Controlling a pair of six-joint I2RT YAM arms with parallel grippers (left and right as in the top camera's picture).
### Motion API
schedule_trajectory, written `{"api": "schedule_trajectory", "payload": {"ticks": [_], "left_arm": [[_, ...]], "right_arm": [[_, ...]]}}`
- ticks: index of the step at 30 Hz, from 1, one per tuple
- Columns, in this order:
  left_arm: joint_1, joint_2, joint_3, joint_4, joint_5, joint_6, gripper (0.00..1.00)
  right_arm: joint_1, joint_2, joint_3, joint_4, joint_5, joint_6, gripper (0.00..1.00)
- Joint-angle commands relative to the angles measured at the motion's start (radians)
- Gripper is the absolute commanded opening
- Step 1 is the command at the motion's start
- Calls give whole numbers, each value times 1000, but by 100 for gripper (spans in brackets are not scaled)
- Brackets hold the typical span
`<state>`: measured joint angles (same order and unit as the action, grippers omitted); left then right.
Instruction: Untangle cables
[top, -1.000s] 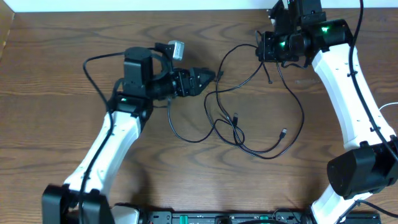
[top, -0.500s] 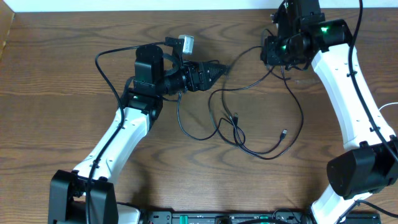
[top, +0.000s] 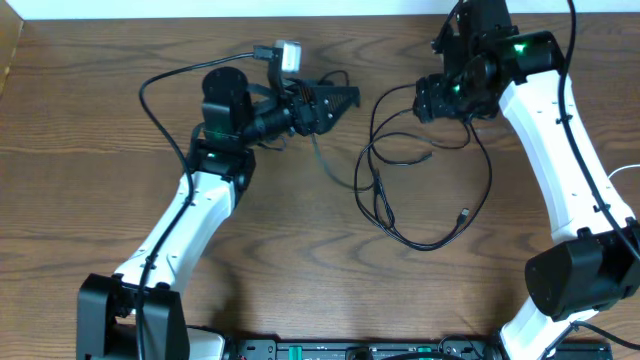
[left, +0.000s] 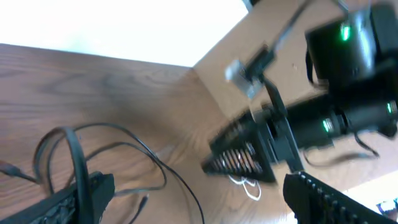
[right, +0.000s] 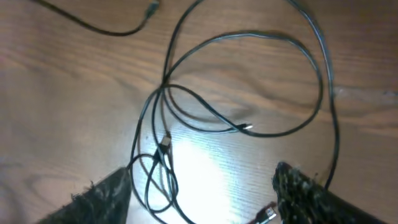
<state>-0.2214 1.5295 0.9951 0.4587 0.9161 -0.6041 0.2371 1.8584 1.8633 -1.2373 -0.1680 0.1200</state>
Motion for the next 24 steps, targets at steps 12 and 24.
{"api": "schedule_trajectory", "payload": {"ticks": [12, 24], "left_arm": [[161, -10, 6, 101, 23, -91, 92], [166, -10, 6, 100, 68, -90, 92]], "right_arm": [[190, 0, -224, -9, -96, -64, 38], [289, 0, -539, 247, -41, 8, 34]]}}
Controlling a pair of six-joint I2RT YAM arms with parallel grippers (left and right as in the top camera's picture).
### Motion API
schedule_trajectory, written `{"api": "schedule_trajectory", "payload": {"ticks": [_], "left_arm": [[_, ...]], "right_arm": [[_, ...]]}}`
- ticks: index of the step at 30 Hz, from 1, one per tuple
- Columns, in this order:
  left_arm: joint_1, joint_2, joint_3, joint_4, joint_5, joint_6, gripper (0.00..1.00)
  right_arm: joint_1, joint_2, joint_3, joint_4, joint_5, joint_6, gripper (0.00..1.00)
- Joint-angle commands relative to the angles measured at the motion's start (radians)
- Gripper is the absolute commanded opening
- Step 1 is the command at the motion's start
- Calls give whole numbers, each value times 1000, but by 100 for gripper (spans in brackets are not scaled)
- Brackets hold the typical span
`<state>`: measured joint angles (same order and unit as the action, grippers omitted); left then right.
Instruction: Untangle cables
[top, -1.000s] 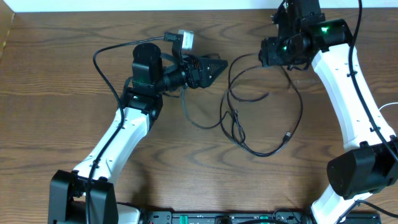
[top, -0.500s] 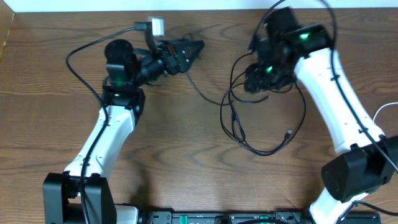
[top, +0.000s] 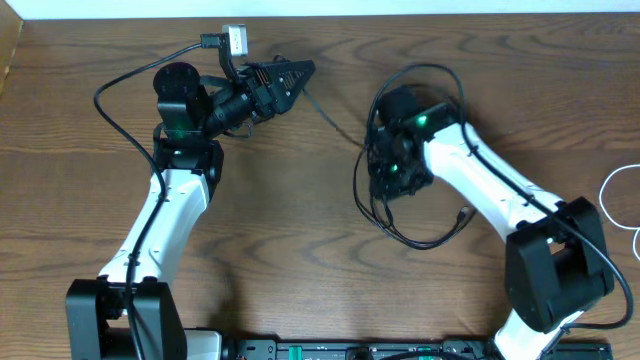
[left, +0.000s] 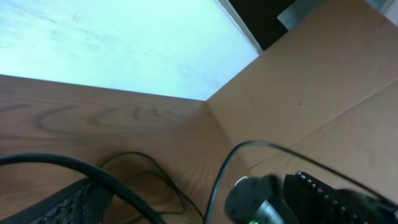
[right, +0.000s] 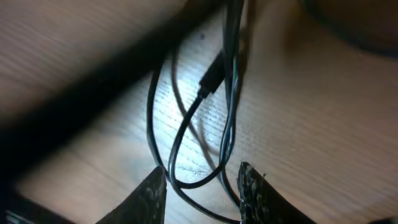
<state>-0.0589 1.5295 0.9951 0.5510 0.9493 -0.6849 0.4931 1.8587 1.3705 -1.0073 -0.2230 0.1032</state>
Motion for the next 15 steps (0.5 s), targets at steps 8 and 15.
{"api": "schedule_trajectory", "payload": {"ticks": [8, 15], "left_arm": [[4, -10, 6, 8, 54, -9, 92], [4, -10, 6, 8, 65, -10, 92]], "right_arm": [[88, -1, -133, 85, 51, 182, 32], [93, -1, -189, 154, 56, 222, 30]]}}
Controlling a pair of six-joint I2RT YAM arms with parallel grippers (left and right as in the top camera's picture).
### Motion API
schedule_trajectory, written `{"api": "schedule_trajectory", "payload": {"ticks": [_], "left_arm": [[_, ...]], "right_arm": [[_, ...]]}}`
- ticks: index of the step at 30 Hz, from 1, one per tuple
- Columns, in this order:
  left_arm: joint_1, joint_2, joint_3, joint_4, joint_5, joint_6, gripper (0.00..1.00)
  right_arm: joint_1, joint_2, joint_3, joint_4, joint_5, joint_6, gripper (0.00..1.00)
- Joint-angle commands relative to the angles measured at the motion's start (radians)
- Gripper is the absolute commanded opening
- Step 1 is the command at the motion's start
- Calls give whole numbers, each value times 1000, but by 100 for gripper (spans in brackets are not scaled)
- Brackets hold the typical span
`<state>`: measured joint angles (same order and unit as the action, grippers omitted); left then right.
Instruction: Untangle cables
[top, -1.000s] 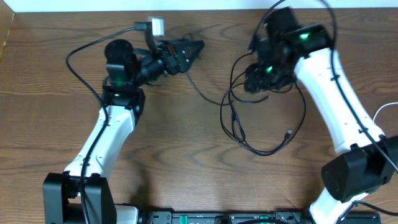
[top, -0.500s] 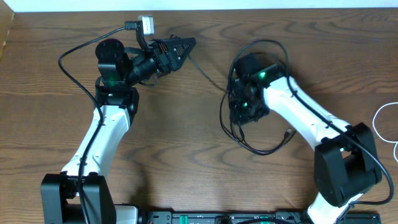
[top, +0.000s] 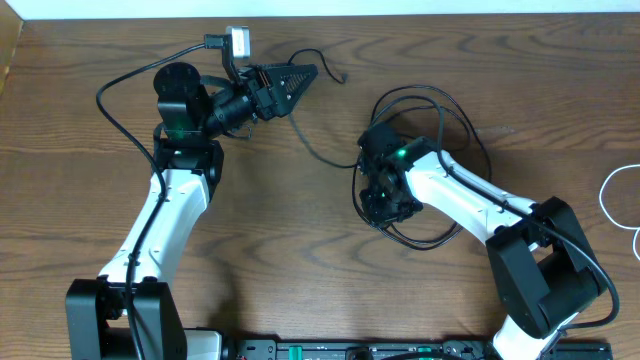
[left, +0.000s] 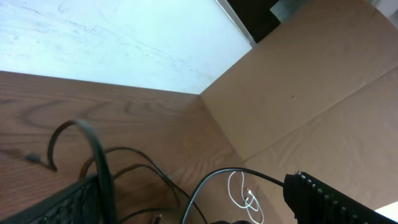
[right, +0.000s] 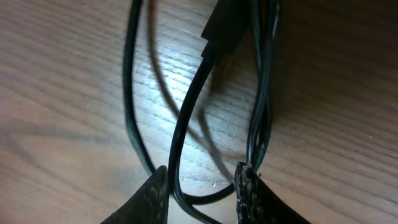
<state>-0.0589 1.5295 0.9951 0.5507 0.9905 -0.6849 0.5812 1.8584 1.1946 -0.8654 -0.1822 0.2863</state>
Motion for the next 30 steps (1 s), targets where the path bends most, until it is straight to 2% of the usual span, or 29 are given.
{"api": "schedule_trajectory", "payload": {"ticks": [1, 4, 5, 10, 17, 30], "left_arm": [[3, -10, 6, 8, 24, -10, 92], [3, -10, 6, 8, 24, -10, 93], [4, -10, 6, 8, 24, -10, 92], [3, -10, 6, 4, 24, -10, 92], [4, -9, 6, -88, 31, 31, 92], [4, -9, 5, -154, -13, 113, 92]], "right_arm": [[8, 0, -13, 17, 15, 39, 27], [14, 0, -13, 39, 9, 39, 21], [16, 0, -13, 50, 3, 39, 16], [18, 0, -13, 74, -32, 39, 1], [17, -17, 20, 121, -124, 39, 1], [4, -277, 280, -81, -122, 4, 1]]}}
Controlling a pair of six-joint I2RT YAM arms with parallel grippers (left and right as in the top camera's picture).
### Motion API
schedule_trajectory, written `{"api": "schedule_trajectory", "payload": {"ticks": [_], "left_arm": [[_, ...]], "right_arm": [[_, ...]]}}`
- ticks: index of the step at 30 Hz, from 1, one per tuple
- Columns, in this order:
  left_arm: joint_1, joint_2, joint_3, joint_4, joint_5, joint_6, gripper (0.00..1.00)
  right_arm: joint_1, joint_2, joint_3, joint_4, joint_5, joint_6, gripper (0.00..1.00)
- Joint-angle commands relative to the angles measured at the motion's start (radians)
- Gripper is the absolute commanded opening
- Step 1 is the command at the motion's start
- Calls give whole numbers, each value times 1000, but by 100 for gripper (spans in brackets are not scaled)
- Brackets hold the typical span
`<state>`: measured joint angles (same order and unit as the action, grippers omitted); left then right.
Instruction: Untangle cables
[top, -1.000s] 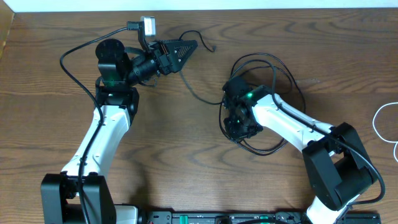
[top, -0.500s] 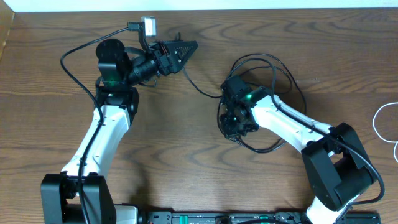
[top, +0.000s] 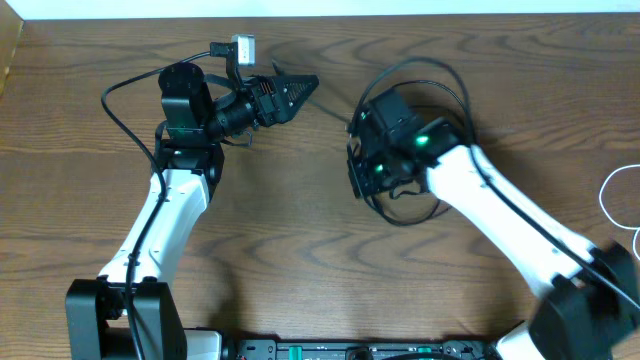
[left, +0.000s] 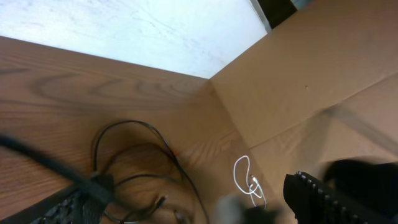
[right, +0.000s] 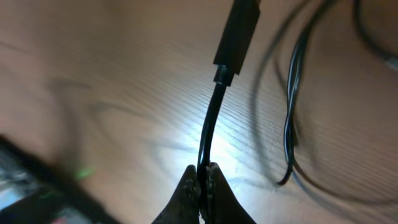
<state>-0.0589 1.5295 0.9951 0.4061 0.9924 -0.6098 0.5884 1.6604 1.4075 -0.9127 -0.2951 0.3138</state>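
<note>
A tangle of thin black cables (top: 440, 130) lies right of centre on the wooden table. My right gripper (top: 362, 172) is at the tangle's left edge, shut on one black cable (right: 211, 118) just below its black plug (right: 238, 31); other strands (right: 292, 93) curve past on the right. My left gripper (top: 303, 86) hangs at the far left of the tangle and points toward it. Its fingers (left: 323, 199) stand wide apart, open. A blurred black cable (left: 50, 163) crosses beside its left finger; whether they touch I cannot tell.
A coiled white cable (top: 618, 195) lies at the table's right edge, and this white cable (left: 247, 182) also shows in the left wrist view. A brown cardboard wall (left: 323, 81) stands beyond the table's far side.
My right gripper was open astride two strands on the table; now it is shut on one cable below its plug, farther back. The strand trailing toward my left gripper no longer shows.
My right gripper was open high over the tangle, my left one near its left side. Then the right was low among the strands and the left farther back-left with a strand running to it. The right stood astride strands, and now grips one.
</note>
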Motion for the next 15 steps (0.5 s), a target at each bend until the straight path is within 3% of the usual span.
{"api": "schedule_trajectory", "payload": {"ticks": [1, 6, 15], "left_arm": [[4, -9, 5, -13, -18, 42, 93], [4, -9, 5, -42, -18, 79, 92], [4, -9, 5, -220, -16, 200, 92]], "right_arm": [[-7, -97, 82, -54, -2, -24, 1], [-65, -195, 134, -138, 113, -34, 1], [-269, -234, 156, -88, 168, -54, 1]]}}
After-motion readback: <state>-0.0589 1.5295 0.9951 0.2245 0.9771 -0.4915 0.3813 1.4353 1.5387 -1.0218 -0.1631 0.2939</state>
